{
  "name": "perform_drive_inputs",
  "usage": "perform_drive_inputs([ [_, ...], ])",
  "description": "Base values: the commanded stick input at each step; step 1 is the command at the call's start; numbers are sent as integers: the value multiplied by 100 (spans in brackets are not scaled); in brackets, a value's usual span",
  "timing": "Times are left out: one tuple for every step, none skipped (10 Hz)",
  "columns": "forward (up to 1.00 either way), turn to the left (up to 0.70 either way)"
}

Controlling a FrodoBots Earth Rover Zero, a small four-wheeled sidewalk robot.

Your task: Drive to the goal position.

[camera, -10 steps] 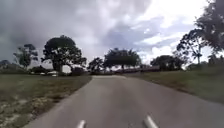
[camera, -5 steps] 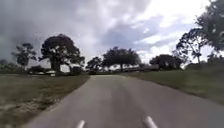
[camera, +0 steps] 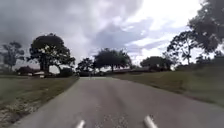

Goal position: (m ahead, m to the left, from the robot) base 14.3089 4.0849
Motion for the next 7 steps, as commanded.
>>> perform_drive_inputs([
  [70,0],
  [70,0],
  [70,0],
  [70,0],
  [70,0],
  [70,0],
  [70,0],
])
